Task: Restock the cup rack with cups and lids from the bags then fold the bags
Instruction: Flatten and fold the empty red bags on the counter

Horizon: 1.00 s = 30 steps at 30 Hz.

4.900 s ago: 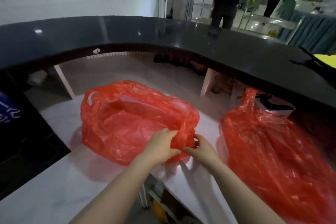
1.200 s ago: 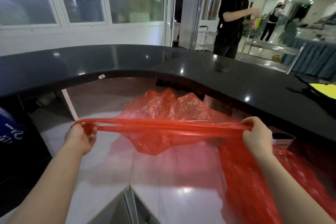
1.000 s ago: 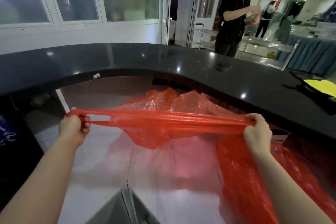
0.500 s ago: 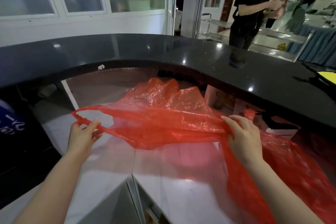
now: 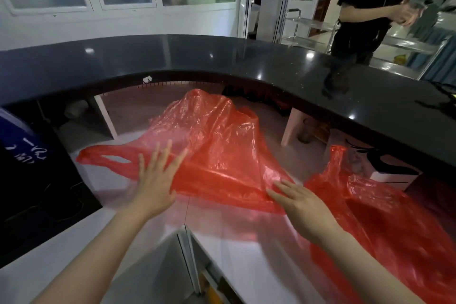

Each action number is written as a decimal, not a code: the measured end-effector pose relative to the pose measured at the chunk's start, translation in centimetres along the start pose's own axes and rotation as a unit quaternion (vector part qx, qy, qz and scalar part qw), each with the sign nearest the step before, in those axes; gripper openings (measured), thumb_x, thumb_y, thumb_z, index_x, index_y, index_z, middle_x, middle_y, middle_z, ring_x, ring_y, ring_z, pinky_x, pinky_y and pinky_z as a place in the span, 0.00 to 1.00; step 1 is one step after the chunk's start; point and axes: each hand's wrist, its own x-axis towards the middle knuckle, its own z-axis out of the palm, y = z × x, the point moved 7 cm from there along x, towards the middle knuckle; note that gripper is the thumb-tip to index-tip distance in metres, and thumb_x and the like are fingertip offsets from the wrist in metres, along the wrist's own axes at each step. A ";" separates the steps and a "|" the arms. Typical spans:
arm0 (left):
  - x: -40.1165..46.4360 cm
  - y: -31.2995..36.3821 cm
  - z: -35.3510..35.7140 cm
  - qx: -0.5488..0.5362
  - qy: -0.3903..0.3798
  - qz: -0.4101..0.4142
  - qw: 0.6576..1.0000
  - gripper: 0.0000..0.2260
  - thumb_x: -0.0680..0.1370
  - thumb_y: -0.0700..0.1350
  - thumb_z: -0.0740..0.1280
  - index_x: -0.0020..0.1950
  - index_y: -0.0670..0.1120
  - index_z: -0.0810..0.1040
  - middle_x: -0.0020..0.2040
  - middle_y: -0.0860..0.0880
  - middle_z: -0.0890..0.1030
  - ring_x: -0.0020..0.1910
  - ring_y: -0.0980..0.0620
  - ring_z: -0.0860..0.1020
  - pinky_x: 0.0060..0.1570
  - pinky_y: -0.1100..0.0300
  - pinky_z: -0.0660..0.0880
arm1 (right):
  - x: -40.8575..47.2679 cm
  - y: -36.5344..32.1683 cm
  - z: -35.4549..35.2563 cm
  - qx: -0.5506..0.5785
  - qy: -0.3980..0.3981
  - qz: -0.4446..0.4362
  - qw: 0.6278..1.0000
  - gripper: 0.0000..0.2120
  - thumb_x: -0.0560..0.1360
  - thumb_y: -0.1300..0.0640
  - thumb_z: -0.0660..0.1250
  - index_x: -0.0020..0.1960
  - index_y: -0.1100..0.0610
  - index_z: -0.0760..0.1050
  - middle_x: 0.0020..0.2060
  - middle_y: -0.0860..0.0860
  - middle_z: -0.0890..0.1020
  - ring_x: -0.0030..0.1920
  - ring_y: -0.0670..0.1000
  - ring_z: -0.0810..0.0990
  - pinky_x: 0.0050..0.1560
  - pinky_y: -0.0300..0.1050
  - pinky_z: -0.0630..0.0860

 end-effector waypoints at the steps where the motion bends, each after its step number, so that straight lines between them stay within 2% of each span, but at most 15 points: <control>1: -0.1 0.8 0.7 0.022 -0.024 0.030 0.999 0.44 0.72 0.43 0.66 0.77 0.60 0.39 0.76 0.52 0.32 0.70 0.52 0.24 0.65 0.46 0.23 | -0.2 0.1 1.3 0.004 -0.063 0.009 0.998 0.24 0.79 0.60 0.60 0.74 0.46 0.65 0.75 0.51 0.64 0.75 0.55 0.62 0.72 0.52 0.62; 3: -0.4 2.2 2.0 0.028 -0.058 0.074 0.995 0.35 0.73 0.44 0.61 0.78 0.58 0.51 0.78 0.55 0.45 0.75 0.53 0.33 0.64 0.47 0.21 | -0.6 0.1 3.0 0.005 -0.140 0.017 0.990 0.22 0.82 0.48 0.54 0.75 0.43 0.60 0.78 0.48 0.54 0.77 0.51 0.53 0.75 0.47 0.55; 5: -0.8 2.7 3.2 -0.020 -0.086 0.059 0.994 0.30 0.73 0.49 0.54 0.76 0.57 0.59 0.78 0.54 0.56 0.78 0.53 0.46 0.70 0.50 0.27 | -0.9 -0.2 3.8 0.017 -0.170 0.022 0.985 0.23 0.80 0.41 0.55 0.74 0.43 0.64 0.78 0.48 0.56 0.77 0.51 0.53 0.74 0.47 0.55; 7: -1.1 2.3 4.7 -0.070 -0.116 0.014 0.991 0.25 0.78 0.56 0.48 0.76 0.57 0.59 0.77 0.51 0.59 0.77 0.51 0.54 0.74 0.51 0.39 | -0.8 -0.5 3.8 0.028 -0.160 0.022 0.987 0.21 0.80 0.41 0.54 0.70 0.45 0.69 0.75 0.49 0.62 0.76 0.51 0.57 0.73 0.46 0.57; 9: -1.5 1.8 6.7 -0.072 -0.172 -0.018 0.982 0.25 0.80 0.62 0.49 0.77 0.57 0.57 0.78 0.49 0.57 0.76 0.49 0.58 0.75 0.49 0.49 | -0.2 -0.6 3.3 0.047 -0.111 0.035 0.992 0.20 0.81 0.46 0.55 0.71 0.48 0.68 0.75 0.49 0.63 0.75 0.51 0.58 0.73 0.43 0.55; 11: -2.2 1.8 8.6 -0.035 -0.235 -0.018 0.971 0.26 0.80 0.63 0.48 0.77 0.57 0.54 0.79 0.48 0.53 0.77 0.47 0.56 0.74 0.48 0.52 | 0.7 -0.6 2.6 0.084 -0.050 0.057 0.994 0.21 0.81 0.52 0.58 0.73 0.50 0.66 0.75 0.49 0.62 0.76 0.51 0.59 0.74 0.41 0.51; 13: -3.1 2.0 10.1 -0.002 -0.266 -0.006 0.964 0.26 0.81 0.61 0.47 0.78 0.57 0.47 0.79 0.47 0.47 0.78 0.45 0.49 0.75 0.46 0.47 | 1.8 -0.9 1.9 0.120 0.002 0.078 0.990 0.22 0.80 0.57 0.59 0.74 0.51 0.65 0.75 0.50 0.63 0.75 0.52 0.60 0.74 0.42 0.53; 16: -4.1 1.8 11.2 -0.023 -0.289 -0.011 0.957 0.27 0.82 0.59 0.48 0.77 0.57 0.39 0.79 0.48 0.39 0.77 0.46 0.39 0.74 0.46 0.40 | 4.0 -2.0 2.2 0.144 0.032 0.063 0.987 0.28 0.79 0.57 0.61 0.77 0.48 0.57 0.77 0.49 0.55 0.77 0.51 0.51 0.74 0.42 0.50; 19: -4.5 1.4 11.3 -0.038 -0.297 -0.014 0.954 0.29 0.81 0.60 0.49 0.77 0.57 0.38 0.78 0.48 0.37 0.77 0.47 0.36 0.73 0.46 0.37 | 6.2 -3.4 4.3 0.137 -0.015 0.031 0.990 0.33 0.79 0.53 0.61 0.77 0.41 0.46 0.77 0.45 0.43 0.76 0.47 0.38 0.73 0.43 0.40; 23: -5.1 0.9 11.0 -0.045 -0.294 -0.019 0.955 0.30 0.81 0.61 0.51 0.77 0.57 0.39 0.78 0.48 0.36 0.77 0.47 0.37 0.73 0.47 0.37 | 6.4 -2.9 9.1 0.117 -0.125 0.062 0.983 0.33 0.80 0.44 0.57 0.77 0.41 0.41 0.78 0.50 0.42 0.78 0.53 0.40 0.76 0.52 0.43; 26: -6.1 0.2 10.6 -0.051 -0.292 -0.026 0.955 0.31 0.80 0.63 0.51 0.77 0.57 0.39 0.78 0.48 0.37 0.77 0.47 0.38 0.74 0.47 0.40 | 4.8 -1.7 11.9 0.076 -0.190 0.112 0.972 0.31 0.80 0.38 0.51 0.78 0.42 0.42 0.78 0.51 0.42 0.78 0.55 0.40 0.75 0.56 0.42; 28: -6.2 -0.3 9.8 -0.072 -0.292 -0.032 0.953 0.30 0.80 0.63 0.51 0.78 0.57 0.44 0.79 0.49 0.42 0.77 0.46 0.43 0.74 0.50 0.44 | 4.3 -1.4 12.1 0.090 -0.203 0.132 0.966 0.31 0.79 0.37 0.51 0.78 0.41 0.44 0.78 0.50 0.44 0.78 0.56 0.41 0.75 0.57 0.42; 30: -5.3 -0.6 8.0 -0.108 -0.254 -0.030 0.961 0.27 0.80 0.60 0.54 0.78 0.56 0.54 0.78 0.51 0.56 0.76 0.47 0.56 0.74 0.53 0.53 | 5.1 -1.5 10.7 0.110 -0.173 0.134 0.970 0.27 0.79 0.40 0.55 0.76 0.45 0.57 0.77 0.52 0.57 0.77 0.57 0.53 0.75 0.54 0.51</control>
